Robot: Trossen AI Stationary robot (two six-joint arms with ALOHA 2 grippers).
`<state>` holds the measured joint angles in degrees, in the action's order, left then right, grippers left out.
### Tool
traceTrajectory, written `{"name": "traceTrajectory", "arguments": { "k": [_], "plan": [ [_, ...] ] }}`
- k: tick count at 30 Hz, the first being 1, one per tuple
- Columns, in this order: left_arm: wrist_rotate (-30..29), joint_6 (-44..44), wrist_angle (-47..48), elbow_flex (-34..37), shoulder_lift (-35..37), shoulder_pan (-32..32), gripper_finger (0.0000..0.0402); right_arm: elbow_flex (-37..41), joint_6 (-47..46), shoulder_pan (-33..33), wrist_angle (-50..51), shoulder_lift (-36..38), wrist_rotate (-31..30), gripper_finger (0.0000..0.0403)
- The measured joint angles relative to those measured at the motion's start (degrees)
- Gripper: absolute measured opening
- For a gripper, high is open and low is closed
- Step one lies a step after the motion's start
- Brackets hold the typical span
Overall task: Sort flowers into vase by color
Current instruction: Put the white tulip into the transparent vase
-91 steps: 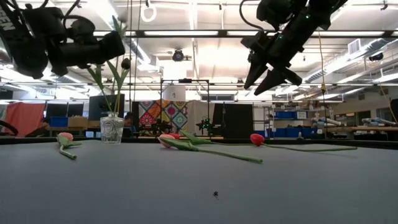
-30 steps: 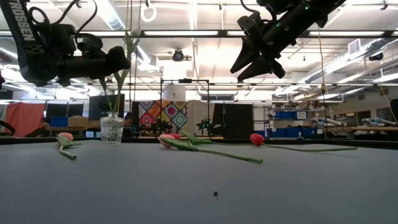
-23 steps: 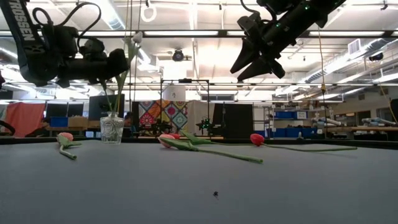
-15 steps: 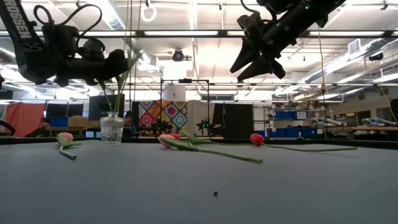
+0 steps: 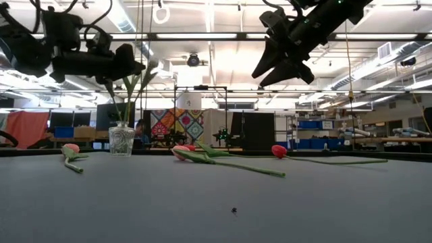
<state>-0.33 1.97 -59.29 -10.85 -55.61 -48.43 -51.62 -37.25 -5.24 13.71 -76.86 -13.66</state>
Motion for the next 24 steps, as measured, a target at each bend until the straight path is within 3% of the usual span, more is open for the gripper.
{"name": "traceTrajectory", "arguments": {
  "k": [7, 14, 19, 24],
  "plan": [
    [-1.98, -1.15, 14.57, -3.61, 7.49, 3.05, 0.0173, 0.0, -8.54, -0.05, 6.0, 0.01, -0.06, 0.0164],
    [-2.39, -1.73, 57.26, -20.34, 12.56, 9.19, 0.0167, -0.02, -25.43, -0.64, 25.03, 0.02, 15.83, 0.0164],
    [-2.54, -1.37, 68.67, -25.68, 12.47, 13.38, 0.0157, -0.02, -22.88, 5.63, 30.06, 0.02, 18.71, 0.0164],
    [-2.42, 4.26, 75.47, -29.43, 12.5, 17.92, 0.0155, -0.02, -9.77, 15.7, 34.58, 0.02, 18.18, 0.0164]
  ]
}}
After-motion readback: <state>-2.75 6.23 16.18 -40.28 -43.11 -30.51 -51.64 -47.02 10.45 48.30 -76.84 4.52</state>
